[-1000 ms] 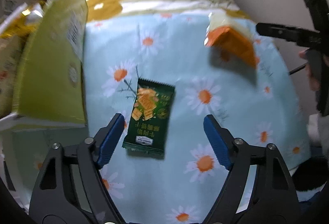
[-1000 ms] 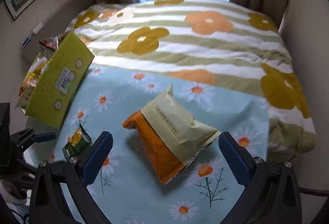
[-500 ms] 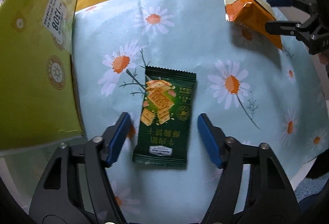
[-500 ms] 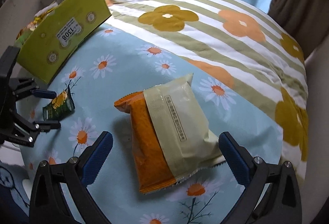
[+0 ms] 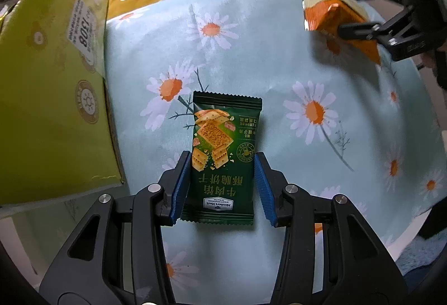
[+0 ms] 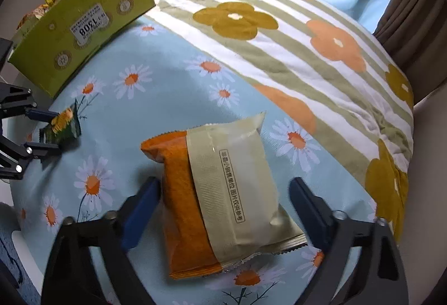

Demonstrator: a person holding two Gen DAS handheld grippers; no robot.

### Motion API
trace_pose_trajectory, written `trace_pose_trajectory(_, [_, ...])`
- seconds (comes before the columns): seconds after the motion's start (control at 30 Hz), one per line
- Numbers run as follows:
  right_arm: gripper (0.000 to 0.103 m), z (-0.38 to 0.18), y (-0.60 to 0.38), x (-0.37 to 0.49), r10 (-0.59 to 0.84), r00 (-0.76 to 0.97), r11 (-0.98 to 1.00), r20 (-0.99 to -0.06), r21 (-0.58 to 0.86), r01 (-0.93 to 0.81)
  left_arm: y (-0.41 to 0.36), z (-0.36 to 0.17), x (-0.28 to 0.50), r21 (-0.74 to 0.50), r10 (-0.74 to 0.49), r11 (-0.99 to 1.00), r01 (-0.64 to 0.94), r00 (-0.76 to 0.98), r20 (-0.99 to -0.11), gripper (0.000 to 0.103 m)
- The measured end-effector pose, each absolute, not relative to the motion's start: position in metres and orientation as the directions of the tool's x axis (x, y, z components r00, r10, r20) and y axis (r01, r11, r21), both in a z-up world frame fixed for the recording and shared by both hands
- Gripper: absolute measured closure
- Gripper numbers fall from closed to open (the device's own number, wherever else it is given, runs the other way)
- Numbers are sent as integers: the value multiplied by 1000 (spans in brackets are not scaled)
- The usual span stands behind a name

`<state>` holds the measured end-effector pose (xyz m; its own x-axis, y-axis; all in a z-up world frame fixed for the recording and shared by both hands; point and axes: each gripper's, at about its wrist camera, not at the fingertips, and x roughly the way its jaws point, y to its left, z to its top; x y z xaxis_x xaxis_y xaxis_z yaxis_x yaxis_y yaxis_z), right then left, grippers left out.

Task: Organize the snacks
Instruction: 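Grasp the green cracker packet with the left tool while the right grasps the orange-cream bag, then carry both items over the yellow box and open both tools to drop them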

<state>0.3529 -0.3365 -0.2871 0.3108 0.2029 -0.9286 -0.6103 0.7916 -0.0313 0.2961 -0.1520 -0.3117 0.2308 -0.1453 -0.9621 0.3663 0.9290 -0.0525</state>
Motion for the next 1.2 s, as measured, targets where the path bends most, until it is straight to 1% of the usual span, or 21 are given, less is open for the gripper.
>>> trace_pose_trajectory(0.03, [17, -290, -336, 353, 204, 303, 789, -931, -27, -613, -152, -310, 295, -56, -149, 930, 362, 233, -961, 62])
trace_pose_trajectory(0.07, [19, -291, -335, 353, 198, 303, 788, -932, -32, -615, -150, -309, 295, -58, -151, 931, 360, 236, -960, 62])
trace_pose_trajectory(0.1, [22, -294, -333, 353, 191, 302, 784, -934, -40, -619, -150, -307, 296, -60, -154, 932, 358, 239, -959, 62])
trace_pose_trajectory(0.17, [24, -297, -331, 351, 173, 303, 781, -937, -57, -622, -151, -305, 295, -64, -158, 933, 355, 243, -957, 62])
trace_pose_trajectory(0.23, [30, -297, -331, 349, 163, 314, 781, -935, -72, -621, -151, -303, 295, -75, -169, 933, 353, 245, -955, 62])
trace_pose_trajectory(0.27, [36, -297, -331, 349, 162, 315, 782, -935, -73, -620, -151, -301, 295, -79, -175, 933, 352, 248, -953, 62])
trace_pose_trajectory(0.3, [38, -295, -332, 348, 163, 315, 783, -935, -71, -617, -151, -299, 294, -82, -179, 933, 351, 251, -951, 62])
trace_pose_trajectory(0.4, [40, -294, -332, 345, 150, 311, 782, -938, -80, -618, -152, -294, 291, -89, -188, 932, 351, 259, -947, 62])
trace_pose_trajectory(0.57, [42, -287, -333, 338, 163, 309, 808, -937, -53, -586, -156, -280, 289, -112, -216, 933, 343, 281, -935, 62])
trace_pose_trajectory(0.67, [42, -273, -333, 333, 177, 323, 830, -930, -35, -556, -156, -263, 285, -131, -242, 930, 343, 303, -922, 62])
trace_pose_trajectory(0.97, [42, -200, -304, 315, 269, 401, 836, -876, 5, -549, -135, -168, 278, -140, -294, 933, 332, 473, -830, 62])
trace_pose_trajectory(1.1, [42, -174, -275, 313, 311, 432, 837, -847, 29, -546, -105, -132, 282, -160, -316, 934, 319, 533, -785, 62])
trace_pose_trajectory(1.2, [42, -157, -249, 314, 335, 456, 844, -824, 48, -534, -78, -114, 287, -148, -306, 940, 306, 573, -760, 62])
